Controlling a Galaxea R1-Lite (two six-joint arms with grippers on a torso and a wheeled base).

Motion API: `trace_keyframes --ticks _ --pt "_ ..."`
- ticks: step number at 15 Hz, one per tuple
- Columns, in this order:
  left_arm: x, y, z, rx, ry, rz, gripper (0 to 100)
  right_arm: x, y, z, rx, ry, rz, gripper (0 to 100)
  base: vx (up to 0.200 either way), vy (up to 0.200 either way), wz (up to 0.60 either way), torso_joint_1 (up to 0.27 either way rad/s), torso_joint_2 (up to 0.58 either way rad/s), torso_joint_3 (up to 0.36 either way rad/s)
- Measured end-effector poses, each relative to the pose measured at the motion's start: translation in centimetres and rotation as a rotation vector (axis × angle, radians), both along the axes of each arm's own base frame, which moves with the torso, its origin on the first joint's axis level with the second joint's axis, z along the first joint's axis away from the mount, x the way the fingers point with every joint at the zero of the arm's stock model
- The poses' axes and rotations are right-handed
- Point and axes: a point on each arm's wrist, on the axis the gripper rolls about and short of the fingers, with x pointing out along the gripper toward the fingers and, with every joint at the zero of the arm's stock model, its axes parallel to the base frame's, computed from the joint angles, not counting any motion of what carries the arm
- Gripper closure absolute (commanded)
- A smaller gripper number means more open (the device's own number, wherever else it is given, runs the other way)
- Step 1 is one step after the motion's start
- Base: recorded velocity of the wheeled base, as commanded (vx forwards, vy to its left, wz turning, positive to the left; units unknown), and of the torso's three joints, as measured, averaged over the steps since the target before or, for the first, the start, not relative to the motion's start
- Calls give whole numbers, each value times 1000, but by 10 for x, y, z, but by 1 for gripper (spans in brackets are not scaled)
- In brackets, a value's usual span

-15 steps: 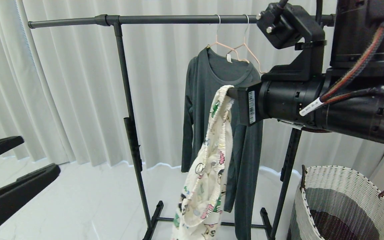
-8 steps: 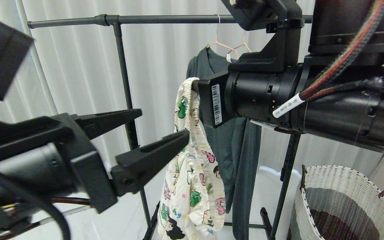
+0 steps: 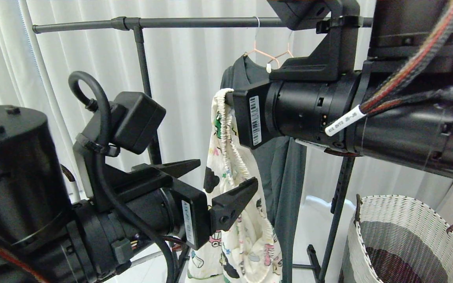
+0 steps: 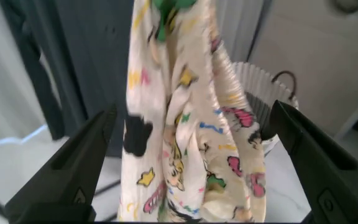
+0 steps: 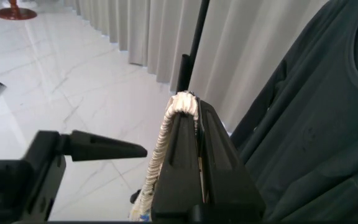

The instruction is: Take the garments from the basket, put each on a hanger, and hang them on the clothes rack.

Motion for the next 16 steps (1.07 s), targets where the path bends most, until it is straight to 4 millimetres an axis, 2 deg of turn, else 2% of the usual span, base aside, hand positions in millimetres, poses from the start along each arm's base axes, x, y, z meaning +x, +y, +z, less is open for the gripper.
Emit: trace_keyframes --ticks 3,7,12,16 --pt "-3 6 -26 74 50 63 0 0 -1 3 9 -4 0 100 0 0 0 0 0 0" --pt "-17 27 -59 169 102 111 0 -1 -6 9 26 -12 -1 100 0 0 0 0 0 0" --pt "-29 51 -79 211 133 141 0 -13 -11 17 48 -21 27 100 0 0 0 0 0 0" --pt "-31 54 -80 211 132 134 0 -34 -16 22 31 -8 89 100 0 0 0 0 0 0"
